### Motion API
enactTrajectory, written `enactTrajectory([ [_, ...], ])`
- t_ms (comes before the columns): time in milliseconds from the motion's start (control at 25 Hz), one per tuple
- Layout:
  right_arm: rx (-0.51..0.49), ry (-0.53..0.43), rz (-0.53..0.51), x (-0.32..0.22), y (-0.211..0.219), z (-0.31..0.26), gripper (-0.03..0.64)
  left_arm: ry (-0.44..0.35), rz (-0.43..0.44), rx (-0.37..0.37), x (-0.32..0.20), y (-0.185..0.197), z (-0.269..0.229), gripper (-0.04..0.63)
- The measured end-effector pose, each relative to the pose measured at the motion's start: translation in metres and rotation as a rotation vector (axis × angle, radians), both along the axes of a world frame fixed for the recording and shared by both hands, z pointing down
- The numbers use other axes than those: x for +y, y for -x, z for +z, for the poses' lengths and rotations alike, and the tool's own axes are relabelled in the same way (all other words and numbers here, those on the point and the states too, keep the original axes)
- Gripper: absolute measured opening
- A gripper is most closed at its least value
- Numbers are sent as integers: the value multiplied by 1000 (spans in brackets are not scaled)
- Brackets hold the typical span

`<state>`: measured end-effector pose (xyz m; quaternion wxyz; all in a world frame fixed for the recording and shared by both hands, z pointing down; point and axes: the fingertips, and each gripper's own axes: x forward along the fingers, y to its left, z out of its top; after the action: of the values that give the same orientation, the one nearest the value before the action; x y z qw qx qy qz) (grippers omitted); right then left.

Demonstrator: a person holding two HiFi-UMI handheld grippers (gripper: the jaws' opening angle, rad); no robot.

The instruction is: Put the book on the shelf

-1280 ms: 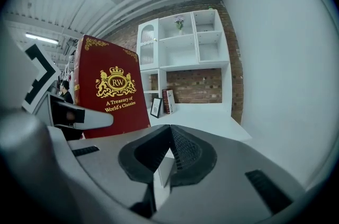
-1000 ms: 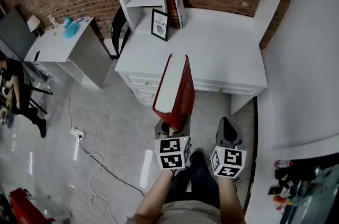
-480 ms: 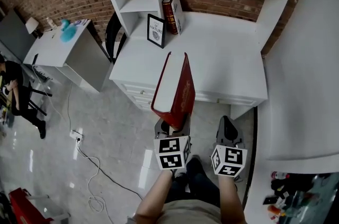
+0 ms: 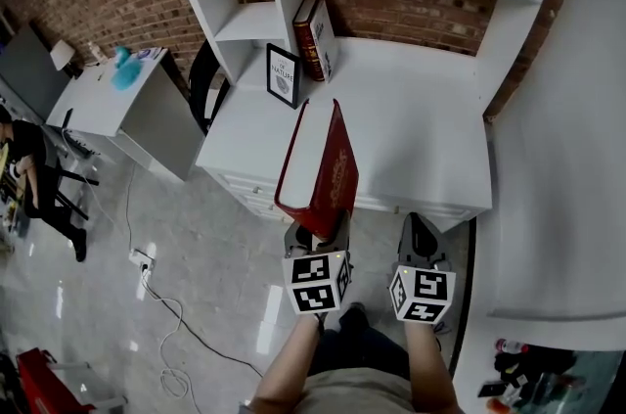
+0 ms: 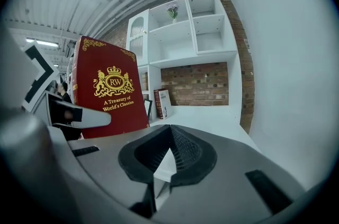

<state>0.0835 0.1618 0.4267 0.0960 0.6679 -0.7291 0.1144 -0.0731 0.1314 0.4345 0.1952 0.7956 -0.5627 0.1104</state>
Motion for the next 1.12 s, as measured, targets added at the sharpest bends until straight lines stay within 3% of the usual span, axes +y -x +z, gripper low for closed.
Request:
enactTrajectory([
  [640,1,20,-21,-45,-10,13,16,28,-25,-15,-42,-6,14,242],
  [1120,22,12,30,-121,-15,10,16,31,26,-2,-129,-17,18,242],
])
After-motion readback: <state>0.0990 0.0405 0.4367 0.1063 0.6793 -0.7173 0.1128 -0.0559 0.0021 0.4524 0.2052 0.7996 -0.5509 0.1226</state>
